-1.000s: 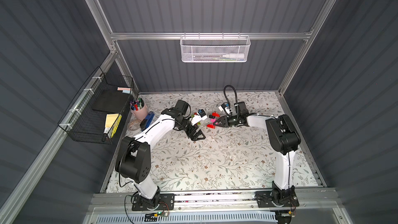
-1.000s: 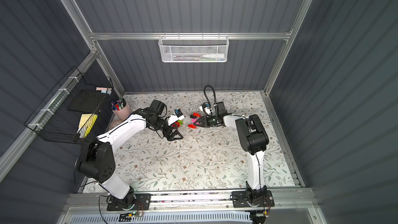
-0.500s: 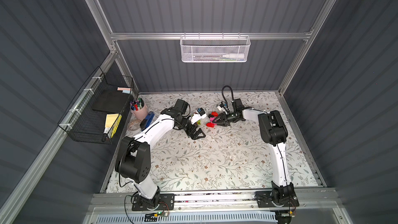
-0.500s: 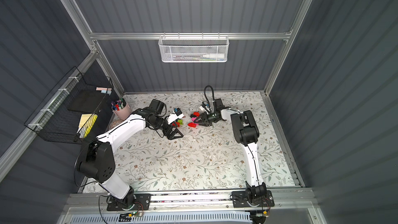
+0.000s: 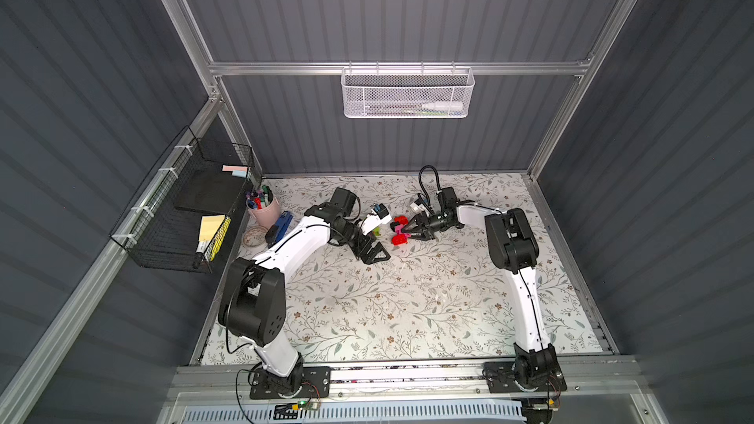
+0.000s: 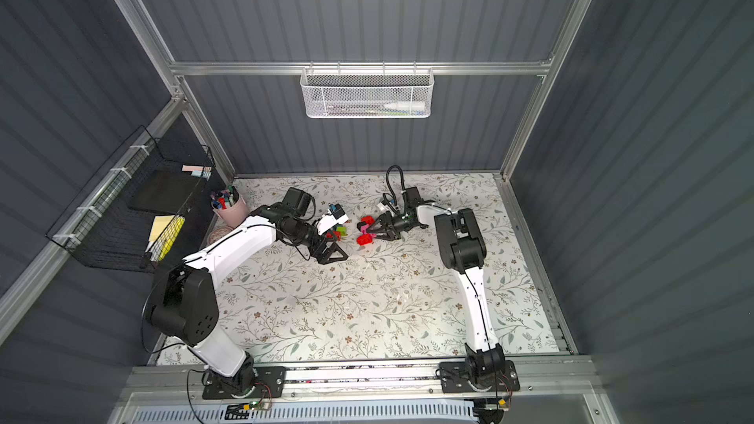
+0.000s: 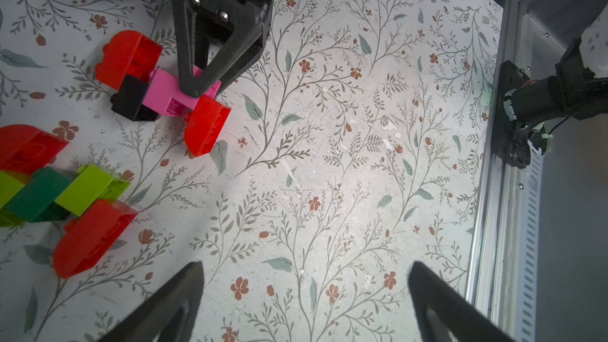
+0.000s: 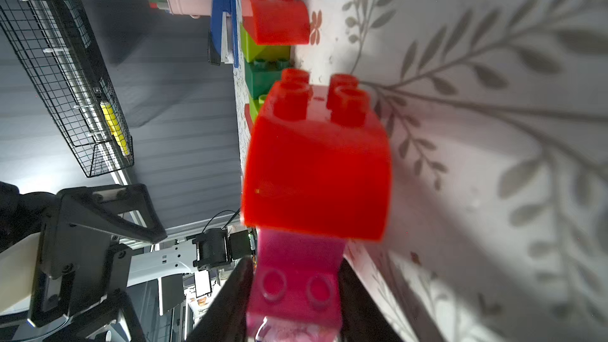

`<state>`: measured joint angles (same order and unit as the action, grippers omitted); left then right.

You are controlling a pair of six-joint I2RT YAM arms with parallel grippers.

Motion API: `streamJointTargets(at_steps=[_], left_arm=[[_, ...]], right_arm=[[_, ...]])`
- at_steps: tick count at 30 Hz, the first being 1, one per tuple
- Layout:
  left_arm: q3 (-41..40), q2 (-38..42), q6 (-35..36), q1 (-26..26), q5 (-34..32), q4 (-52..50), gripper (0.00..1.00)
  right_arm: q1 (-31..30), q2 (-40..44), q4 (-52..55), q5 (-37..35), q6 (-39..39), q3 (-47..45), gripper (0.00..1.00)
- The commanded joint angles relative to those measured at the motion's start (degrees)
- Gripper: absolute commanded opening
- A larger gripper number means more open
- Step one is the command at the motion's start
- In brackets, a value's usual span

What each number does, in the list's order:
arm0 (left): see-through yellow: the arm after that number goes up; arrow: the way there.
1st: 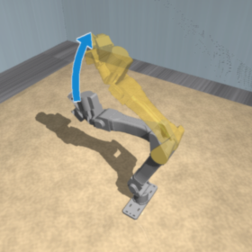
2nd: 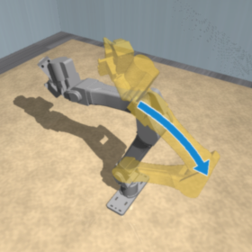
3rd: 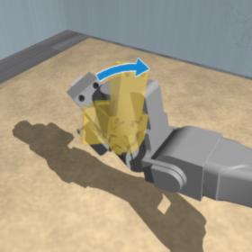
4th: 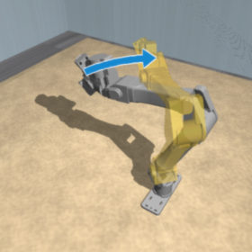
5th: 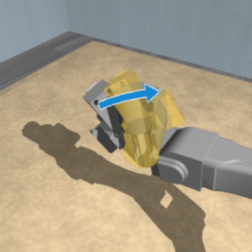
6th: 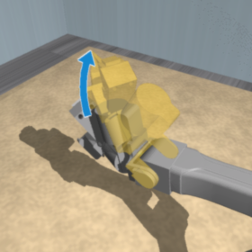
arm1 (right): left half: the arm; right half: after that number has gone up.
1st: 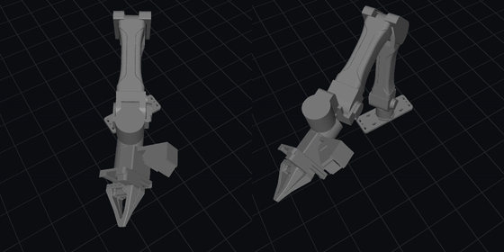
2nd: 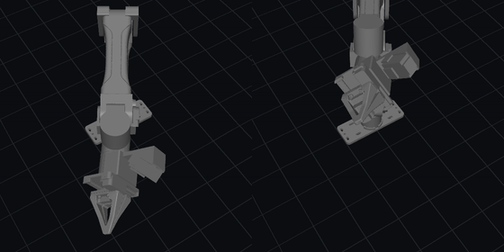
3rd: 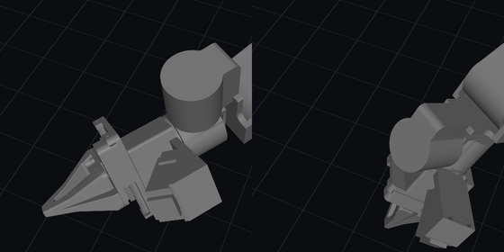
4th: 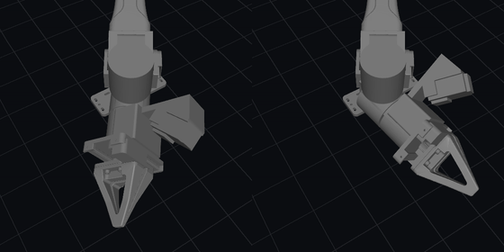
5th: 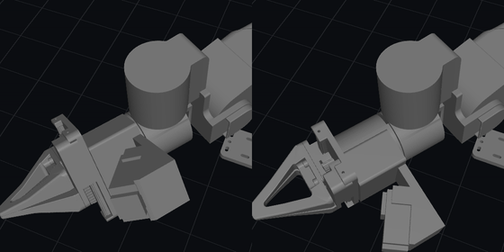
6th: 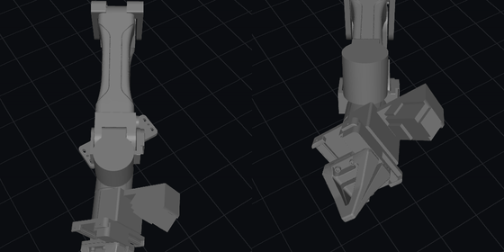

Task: Assemble the letter s with lego
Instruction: Adjust the lego brick at the center of the board.

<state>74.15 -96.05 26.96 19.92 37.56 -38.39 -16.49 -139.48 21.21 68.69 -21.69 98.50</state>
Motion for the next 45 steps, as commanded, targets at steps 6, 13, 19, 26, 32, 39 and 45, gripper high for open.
streamJointTargets(at_steps=[6,13,19,26,32,39,45], left_arm=[[1.78,-0.98,-0.4,-0.51,1.55,-1.11,0.99],[1.87,-1.42,-0.08,-0.54,1.81,-1.66,0.99],[2.06,-1.48,0.11,-0.6,2.16,-1.73,0.99],[2.47,-1.46,0.11,-0.67,2.19,-1.92,0.99],[2.42,-1.24,0.26,-0.76,2.17,-1.97,0.99],[2.55,-1.06,-0.52,-1.09,0.7,-1.6,1.0],[2.5,-0.23,-6.4,-1.66,-7.51,1.05,0.99]], right_arm=[[0.06,-0.21,-9.14,-0.67,-8.78,-3.1,0.42],[-0.02,0.95,-18.78,-3.57,-15.62,-7.83,0.47],[-0.12,4.46,-16.54,-8.43,-12.35,-10.5,0.55],[-2.15,11.08,-9.34,-19.84,-5.27,-13.6,0.7],[-4.25,14.08,-5.08,-28.16,-2.19,-13.83,0.7],[-7.77,17.09,0.73,-41.39,1.74,-10.56,0.71],[-7.72,20.85,0.15,-42.6,2.78,-10.24,0.74]])
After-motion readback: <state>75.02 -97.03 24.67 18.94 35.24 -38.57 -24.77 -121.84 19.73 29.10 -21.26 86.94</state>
